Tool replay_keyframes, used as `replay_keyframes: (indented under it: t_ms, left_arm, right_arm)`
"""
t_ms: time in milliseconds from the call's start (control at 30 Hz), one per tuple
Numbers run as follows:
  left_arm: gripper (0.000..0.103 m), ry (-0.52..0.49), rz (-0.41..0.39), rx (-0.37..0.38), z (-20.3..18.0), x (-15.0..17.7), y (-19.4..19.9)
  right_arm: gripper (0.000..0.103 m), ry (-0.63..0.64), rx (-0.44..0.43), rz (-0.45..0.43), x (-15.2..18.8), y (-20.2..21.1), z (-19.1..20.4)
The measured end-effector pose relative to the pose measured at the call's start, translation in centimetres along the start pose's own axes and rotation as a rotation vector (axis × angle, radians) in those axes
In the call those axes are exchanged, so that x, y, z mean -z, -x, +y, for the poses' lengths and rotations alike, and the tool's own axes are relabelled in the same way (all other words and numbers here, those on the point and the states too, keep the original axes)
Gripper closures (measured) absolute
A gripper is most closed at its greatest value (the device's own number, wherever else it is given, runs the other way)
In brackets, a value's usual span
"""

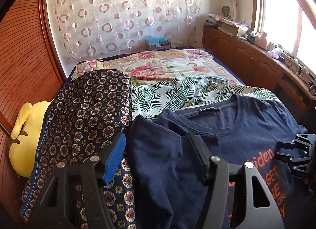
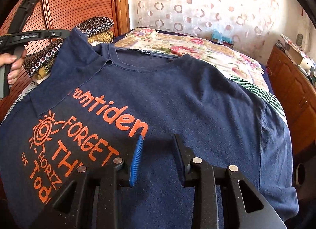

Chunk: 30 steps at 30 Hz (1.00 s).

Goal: Fold small clothes

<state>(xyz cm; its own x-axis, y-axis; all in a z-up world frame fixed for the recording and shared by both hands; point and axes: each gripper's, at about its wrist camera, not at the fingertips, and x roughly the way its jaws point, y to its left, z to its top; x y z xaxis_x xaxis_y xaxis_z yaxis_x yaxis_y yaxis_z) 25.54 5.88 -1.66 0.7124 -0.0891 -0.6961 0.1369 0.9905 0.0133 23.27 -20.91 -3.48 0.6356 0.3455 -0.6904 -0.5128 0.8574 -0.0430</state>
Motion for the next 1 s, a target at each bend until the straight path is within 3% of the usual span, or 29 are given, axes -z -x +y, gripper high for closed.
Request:
replay_keyframes:
  t_ms: [100,200,300,533,700,867,1000]
  left_arm:
    - [0.06,-0.001,0.03,-0.018,0.4,-0.1,-1.1]
    - [0.072,-0.003,0.037,-0.035,0.7,-0.3,-1.5]
    - [0.1,-0.011,0.04,-0.038,0.9,-0.5,-1.6]
    - [0.101,0.024,-0.06,-0.107,3.1,-2.2,1.0]
    - [0.101,0.034,-0.04,-0.122,4.8,-2.4,0.8]
    - [0.1,0.046,-0.079,-0.102,4.4,-1.7,2.0]
    - [0.086,0.037,-0.142,-0.054,3.4,-0.8,4.7]
  right_arm:
    - [0.069,0.003,0.001,0.001,-0.1,0.0,-0.1]
    - [0.067,0.005,-0.003,0.001,-0.1,0.0,-0.1]
    - [0.067,0.006,-0.002,0.002,-0.2,0.1,-0.1]
    - [0.067,0.006,0.0,-0.001,-0.1,0.0,-0.1]
    - [0.066,0.007,0.002,-0.001,-0.1,-0.1,0.0]
    - [0.066,0.007,0.002,-0.001,-0.1,-0.1,0.0]
    - [0.066,0.008,0.003,-0.001,-0.1,-0.1,0.0]
